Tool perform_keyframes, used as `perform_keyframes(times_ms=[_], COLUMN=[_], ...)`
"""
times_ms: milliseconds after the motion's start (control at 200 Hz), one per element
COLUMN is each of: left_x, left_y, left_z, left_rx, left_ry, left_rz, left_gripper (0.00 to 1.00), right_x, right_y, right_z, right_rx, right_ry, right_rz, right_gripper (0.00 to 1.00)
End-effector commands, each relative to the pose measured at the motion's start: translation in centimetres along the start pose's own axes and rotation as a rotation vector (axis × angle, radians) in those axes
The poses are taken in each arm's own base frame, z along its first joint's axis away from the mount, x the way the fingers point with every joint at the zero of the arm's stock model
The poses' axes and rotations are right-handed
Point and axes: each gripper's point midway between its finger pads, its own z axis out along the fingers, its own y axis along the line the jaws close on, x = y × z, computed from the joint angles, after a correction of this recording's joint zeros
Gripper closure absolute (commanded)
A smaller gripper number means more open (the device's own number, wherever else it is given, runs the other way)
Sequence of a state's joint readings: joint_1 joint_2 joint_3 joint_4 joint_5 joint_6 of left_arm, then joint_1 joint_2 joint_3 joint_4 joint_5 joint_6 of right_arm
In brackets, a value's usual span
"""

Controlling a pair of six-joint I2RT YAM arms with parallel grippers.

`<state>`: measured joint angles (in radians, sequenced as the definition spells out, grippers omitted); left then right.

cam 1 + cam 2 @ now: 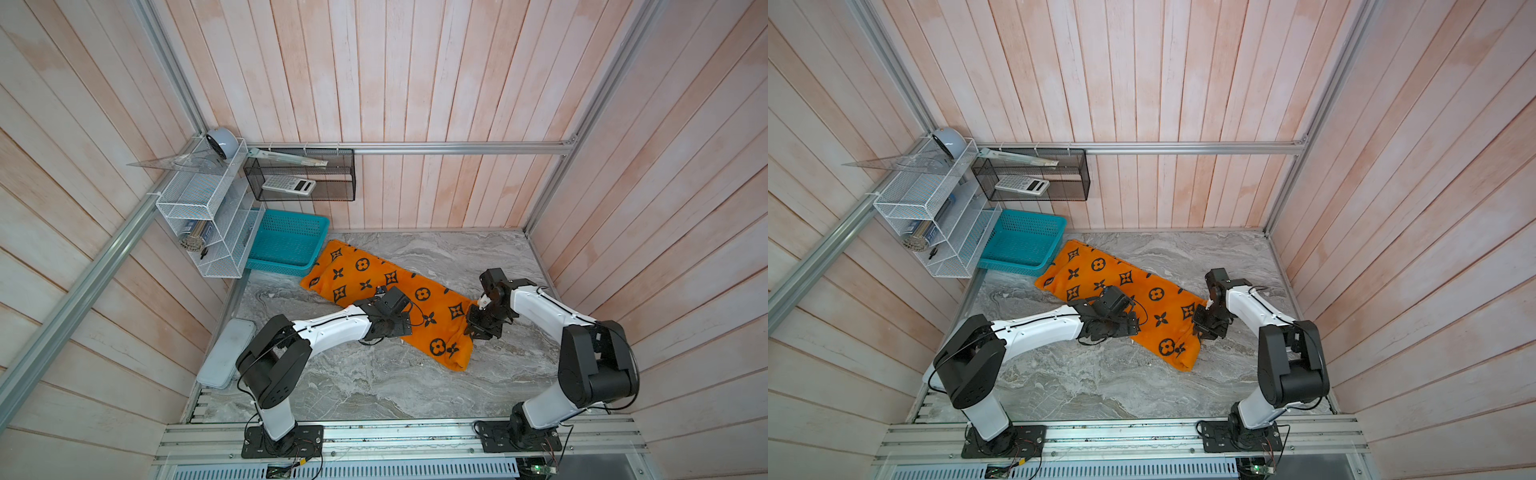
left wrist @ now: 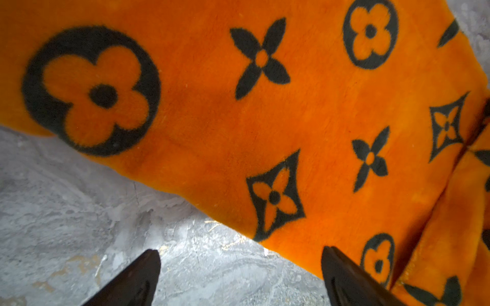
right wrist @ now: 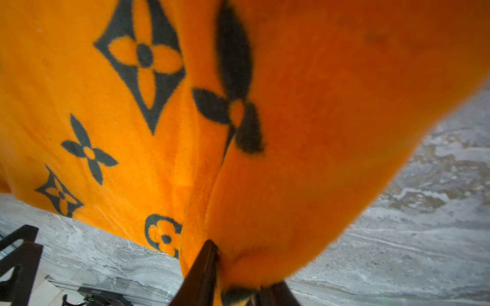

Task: Roll up the pillowcase
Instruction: Roll the pillowcase at the center of the board.

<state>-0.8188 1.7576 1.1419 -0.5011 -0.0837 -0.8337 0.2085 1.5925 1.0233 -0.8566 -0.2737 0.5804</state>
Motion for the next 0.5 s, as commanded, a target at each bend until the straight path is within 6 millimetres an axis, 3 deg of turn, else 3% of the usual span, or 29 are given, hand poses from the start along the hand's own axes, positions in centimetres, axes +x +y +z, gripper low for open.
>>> perform_keyframes(times_ms=[0,270,495], left_x=[0.5,0.3,0.0], left_y=[0.4,0.2,-1.2], left_z=[0.1,-0.2,-0.8], left_rx=[-0.007,0.001,0.080], left_ry=[0.010,0.004,-0.009], left_rz=[0.017,0.020,0.001], left_gripper=[0.00,0.00,0.00], right_x=[0.4,-0.5,-1.6], right_y=[0.7,5.2,10.0], right_z=[-0.2,0.5,3.3], right_rx=[0.033,0.003,-0.094], right_ry=[0.010,0.004,0.034], right_rz=[-0.020,-0.092,-0.114], right_gripper=[0.69,0.66,0.65])
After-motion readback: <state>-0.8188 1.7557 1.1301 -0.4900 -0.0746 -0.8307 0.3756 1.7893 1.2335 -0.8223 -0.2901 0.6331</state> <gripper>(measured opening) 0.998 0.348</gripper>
